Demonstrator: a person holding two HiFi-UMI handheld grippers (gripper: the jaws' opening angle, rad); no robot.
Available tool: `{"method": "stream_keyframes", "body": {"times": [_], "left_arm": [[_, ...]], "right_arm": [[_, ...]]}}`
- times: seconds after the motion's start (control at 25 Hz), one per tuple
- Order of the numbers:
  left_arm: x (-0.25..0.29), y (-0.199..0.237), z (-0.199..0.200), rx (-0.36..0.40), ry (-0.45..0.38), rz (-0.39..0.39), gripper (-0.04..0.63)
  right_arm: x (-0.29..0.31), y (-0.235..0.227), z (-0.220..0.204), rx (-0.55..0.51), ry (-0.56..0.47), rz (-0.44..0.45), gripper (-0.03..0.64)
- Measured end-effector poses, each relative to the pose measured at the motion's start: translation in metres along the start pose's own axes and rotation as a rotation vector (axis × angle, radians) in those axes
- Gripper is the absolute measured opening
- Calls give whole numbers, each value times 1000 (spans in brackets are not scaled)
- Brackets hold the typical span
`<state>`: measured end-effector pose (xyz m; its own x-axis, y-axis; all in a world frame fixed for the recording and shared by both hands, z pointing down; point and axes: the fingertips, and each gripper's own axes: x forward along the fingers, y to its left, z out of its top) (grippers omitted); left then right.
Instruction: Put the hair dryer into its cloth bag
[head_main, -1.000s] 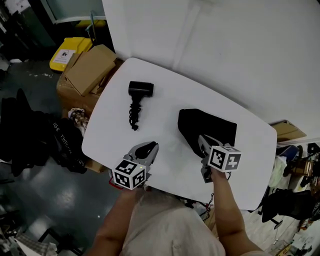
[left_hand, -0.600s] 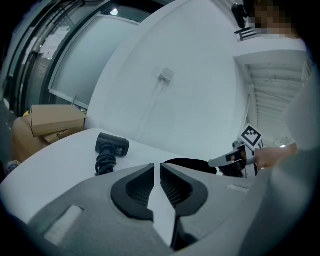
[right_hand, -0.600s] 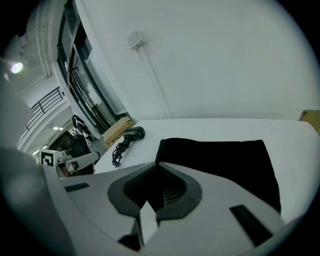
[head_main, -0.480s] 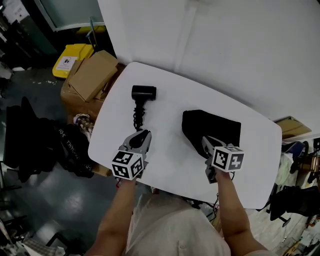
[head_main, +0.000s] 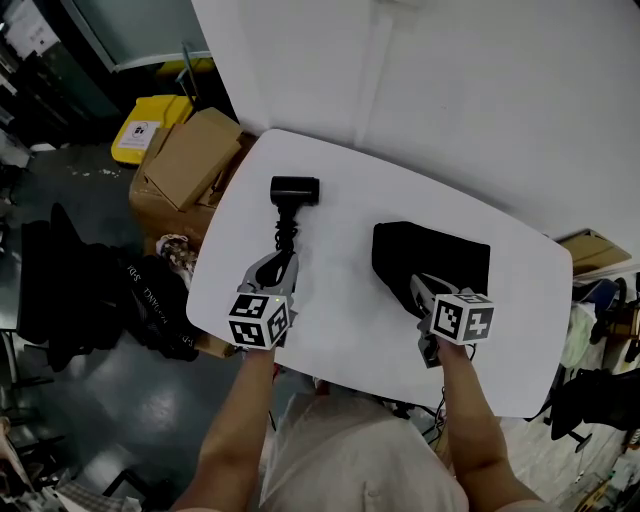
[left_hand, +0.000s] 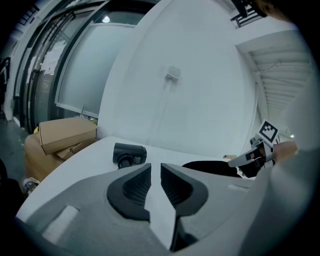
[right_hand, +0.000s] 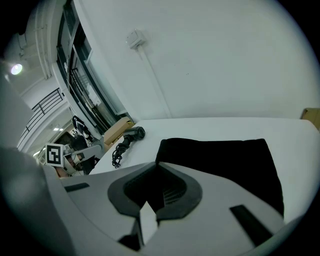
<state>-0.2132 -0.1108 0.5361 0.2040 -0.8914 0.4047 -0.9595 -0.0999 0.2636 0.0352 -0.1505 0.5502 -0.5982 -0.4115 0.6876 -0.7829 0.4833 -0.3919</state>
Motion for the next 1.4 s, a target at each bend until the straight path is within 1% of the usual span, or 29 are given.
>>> {"method": "stream_keyframes", "body": {"times": [0.24, 0.32, 0.44, 0.68, 1.0, 1.4], "left_arm": [[8, 10, 4, 24, 14, 30, 54], [10, 13, 3, 28, 23, 38, 84], [15, 19, 2, 40, 43, 59, 150], [28, 32, -6, 68, 110, 92, 225], [51, 48, -17, 103, 207, 118, 258], [83, 64, -32, 114, 335, 154, 273]], "right_arm": [[0, -2, -1, 2, 1, -2, 28], [0, -2, 0, 5, -2, -3, 28], [1, -2, 1, 9, -5, -3, 28], [1, 1, 3, 12, -12, 2, 28], [5, 6, 2, 18, -11, 13, 28], [6, 5, 2, 34, -14, 16, 28]]}}
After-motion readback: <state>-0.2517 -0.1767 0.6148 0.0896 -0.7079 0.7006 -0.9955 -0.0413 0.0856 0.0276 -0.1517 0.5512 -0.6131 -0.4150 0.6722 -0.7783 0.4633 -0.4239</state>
